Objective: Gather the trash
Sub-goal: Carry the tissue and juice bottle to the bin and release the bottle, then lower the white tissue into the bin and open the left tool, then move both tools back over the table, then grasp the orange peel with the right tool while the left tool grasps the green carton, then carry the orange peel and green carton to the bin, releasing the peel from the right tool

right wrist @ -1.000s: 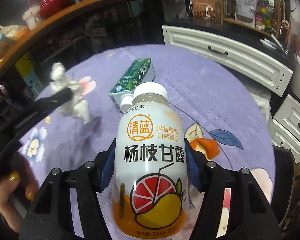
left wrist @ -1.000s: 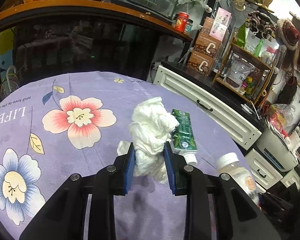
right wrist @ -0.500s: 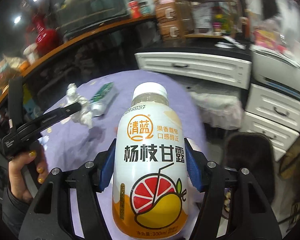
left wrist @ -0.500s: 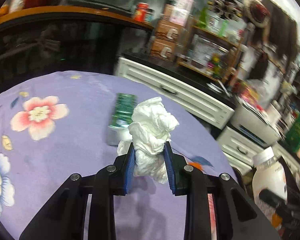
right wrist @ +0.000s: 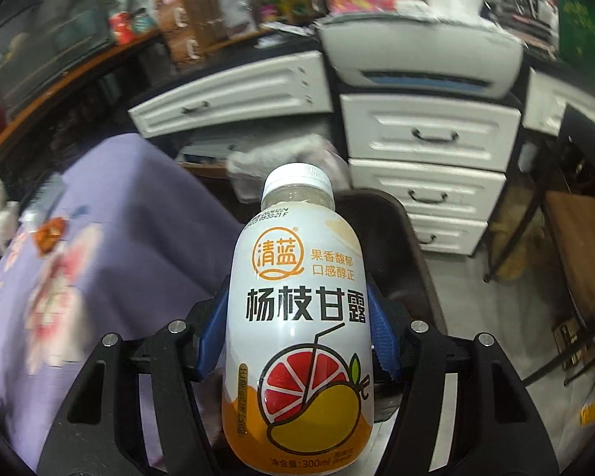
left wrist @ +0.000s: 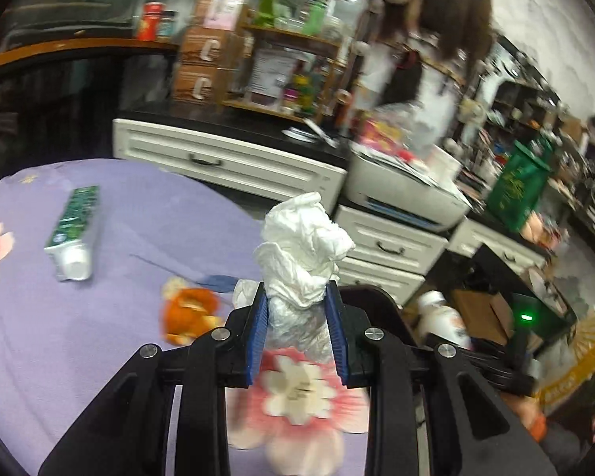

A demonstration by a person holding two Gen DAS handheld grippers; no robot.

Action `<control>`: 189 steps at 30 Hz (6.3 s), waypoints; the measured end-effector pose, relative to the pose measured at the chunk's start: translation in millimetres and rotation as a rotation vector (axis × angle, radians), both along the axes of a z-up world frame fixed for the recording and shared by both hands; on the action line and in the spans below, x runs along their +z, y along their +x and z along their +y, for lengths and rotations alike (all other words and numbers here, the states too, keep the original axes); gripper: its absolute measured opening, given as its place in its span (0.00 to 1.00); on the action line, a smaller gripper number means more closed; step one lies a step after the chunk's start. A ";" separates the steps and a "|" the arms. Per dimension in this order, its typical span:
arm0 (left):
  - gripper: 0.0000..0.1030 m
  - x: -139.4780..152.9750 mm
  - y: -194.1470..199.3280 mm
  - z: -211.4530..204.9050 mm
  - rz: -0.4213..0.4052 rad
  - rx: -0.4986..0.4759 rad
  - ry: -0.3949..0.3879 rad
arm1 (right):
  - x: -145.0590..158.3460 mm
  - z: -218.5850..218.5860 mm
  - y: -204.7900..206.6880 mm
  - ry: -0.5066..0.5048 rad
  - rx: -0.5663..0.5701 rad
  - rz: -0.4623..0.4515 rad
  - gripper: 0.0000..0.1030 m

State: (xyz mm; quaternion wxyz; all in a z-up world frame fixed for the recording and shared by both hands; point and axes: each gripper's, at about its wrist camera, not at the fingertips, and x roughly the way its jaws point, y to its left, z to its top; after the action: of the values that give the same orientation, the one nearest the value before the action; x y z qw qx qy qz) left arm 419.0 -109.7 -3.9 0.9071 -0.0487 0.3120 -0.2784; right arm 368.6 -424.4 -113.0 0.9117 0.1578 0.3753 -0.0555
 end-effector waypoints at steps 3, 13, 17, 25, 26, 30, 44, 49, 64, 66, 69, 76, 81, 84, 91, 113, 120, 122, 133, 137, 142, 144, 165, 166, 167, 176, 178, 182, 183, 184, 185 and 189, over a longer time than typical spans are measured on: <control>0.27 -4.1 -9.7 -30.8 0.007 -0.059 0.020 | -22.3 -8.1 9.2 -0.003 -0.025 0.030 0.60; 0.27 -29.0 -23.8 -99.6 0.072 -0.169 0.058 | -78.5 -13.7 42.9 -0.003 -0.035 0.115 0.62; 0.27 -36.6 -25.6 -115.2 0.090 -0.190 0.076 | -84.3 -18.1 43.1 0.005 -0.056 0.116 0.74; 0.28 -54.0 -28.8 -140.1 0.127 -0.221 0.120 | -63.0 -21.0 15.7 -0.035 -0.061 0.075 0.74; 0.28 -57.6 -29.1 -146.2 0.131 -0.227 0.134 | -59.4 -22.8 10.7 -0.049 -0.064 0.071 0.74; 0.28 -69.0 -28.5 -166.5 0.148 -0.237 0.174 | -44.5 -29.2 -14.0 -0.105 -0.085 0.050 0.74; 0.28 -135.1 -13.4 -241.5 0.271 -0.285 0.345 | -11.1 -73.6 -98.2 -0.151 -0.190 -0.015 0.74; 0.28 -150.1 -6.1 -252.0 0.308 -0.299 0.366 | -4.7 -81.7 -114.8 -0.127 -0.224 -0.042 0.74; 0.55 -165.0 1.7 -261.2 0.325 -0.307 0.371 | 3.8 -81.9 -121.5 -0.091 -0.246 -0.085 0.74; 0.56 -161.5 0.6 -260.3 0.321 -0.309 0.361 | 5.4 -82.4 -123.5 -0.092 -0.253 -0.092 0.74; 0.57 -153.9 -4.1 -258.5 0.307 -0.316 0.350 | 8.0 -82.9 -124.4 -0.103 -0.264 -0.097 0.74; 0.65 -121.9 -17.9 -245.9 0.270 -0.336 0.295 | 15.2 -88.6 -125.8 -0.107 -0.308 -0.119 0.80; 0.71 -91.3 -27.1 -225.8 0.226 -0.350 0.251 | 21.9 -87.0 -123.2 -0.103 -0.322 -0.132 0.81; 0.74 -70.0 -29.5 -202.4 0.193 -0.337 0.210 | 26.2 -75.7 -115.6 -0.115 -0.292 -0.133 0.81; 0.95 -32.2 -23.4 -138.7 0.087 -0.239 0.177 | 38.2 -34.1 -81.0 -0.074 -0.146 -0.140 0.81; 0.94 11.7 130.0 102.1 0.088 0.409 0.289 | 82.1 158.0 5.2 -0.146 0.277 -0.152 0.81; 0.94 7.0 135.1 118.8 0.115 0.395 0.273 | 91.5 222.7 55.6 -0.113 0.481 -0.087 0.82; 0.94 6.2 138.3 121.2 0.127 0.393 0.250 | 89.0 245.8 71.7 -0.129 0.509 -0.063 0.82; 0.94 -3.3 148.7 140.7 0.182 0.411 0.179 | 61.0 301.2 137.0 -0.180 0.559 0.099 0.70; 0.94 -4.7 149.3 143.0 0.193 0.408 0.154 | 53.8 302.0 145.8 -0.196 0.544 0.120 0.56; 0.95 -6.9 149.0 137.8 0.190 0.399 0.169 | 52.7 301.1 145.0 -0.222 0.530 0.108 0.50; 0.95 -8.6 149.6 137.1 0.196 0.404 0.166 | 52.8 299.8 144.4 -0.214 0.528 0.104 0.49; 0.73 -54.8 191.6 115.0 0.311 0.374 0.288 | 57.0 293.0 131.6 -0.199 0.529 0.081 0.47; 0.70 -56.3 192.5 116.4 0.316 0.377 0.280 | 57.0 293.6 131.3 -0.200 0.530 0.081 0.47; 0.66 -58.7 194.0 117.9 0.324 0.381 0.271 | 57.0 293.6 130.9 -0.200 0.532 0.080 0.47; 0.47 -65.6 193.7 123.5 0.353 0.410 0.242 | 58.3 291.8 128.3 -0.194 0.532 0.080 0.47; 0.47 -65.3 192.4 123.9 0.352 0.410 0.235 | 58.7 291.2 127.2 -0.191 0.532 0.079 0.47; 0.47 -63.0 189.0 125.4 0.349 0.405 0.199 | 61.4 288.7 125.3 -0.183 0.529 0.072 0.47; 0.47 -61.1 187.8 123.8 0.340 0.405 0.200 | 61.8 288.1 124.7 -0.182 0.528 0.070 0.47; 0.47 -58.6 186.1 122.5 0.331 0.402 0.197 | 62.8 287.0 123.7 -0.181 0.527 0.067 0.46; 0.47 -56.3 184.8 121.9 0.322 0.401 0.192 | 63.5 286.5 121.7 -0.180 0.524 0.063 0.46; 0.47 -42.5 178.1 114.6 0.274 0.385 0.170 | 67.5 282.3 113.9 -0.186 0.521 0.036 0.45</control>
State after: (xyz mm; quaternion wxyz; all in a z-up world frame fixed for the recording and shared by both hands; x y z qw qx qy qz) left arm 597.1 4.9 -46.4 0.8934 -0.0682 0.4395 -0.0640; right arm 482.4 -142.0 -45.6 0.8990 -0.0293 0.4126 0.1439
